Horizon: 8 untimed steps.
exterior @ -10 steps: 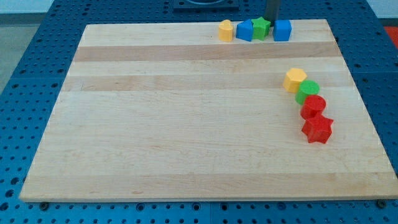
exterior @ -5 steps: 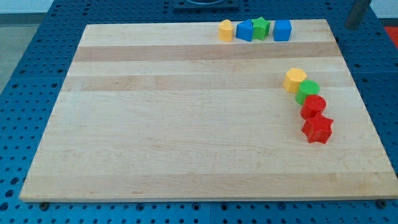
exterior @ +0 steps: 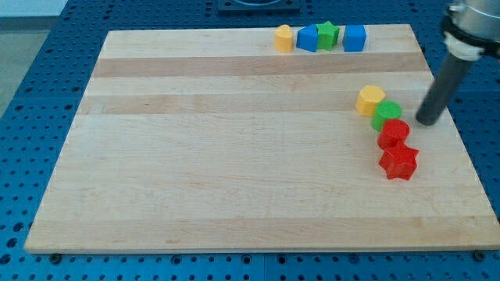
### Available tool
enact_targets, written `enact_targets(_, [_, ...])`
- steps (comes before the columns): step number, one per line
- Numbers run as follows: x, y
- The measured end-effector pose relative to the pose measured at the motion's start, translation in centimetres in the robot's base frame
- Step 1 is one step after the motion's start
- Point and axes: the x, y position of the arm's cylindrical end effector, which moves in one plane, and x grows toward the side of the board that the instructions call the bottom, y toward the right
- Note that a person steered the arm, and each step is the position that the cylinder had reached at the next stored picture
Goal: Slide the yellow hexagon to the green star
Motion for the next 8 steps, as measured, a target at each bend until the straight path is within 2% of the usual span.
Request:
enact_targets(2, [-0.8, -8.4])
enact_targets(3, [-1.7, -10.7])
enact_targets(4, [-3.6, -9.8])
enact_targets(5, [-3.6, -3.1])
enact_targets(6, [-4.6, -0.5])
enact_targets(8, [-5.0, -7.1])
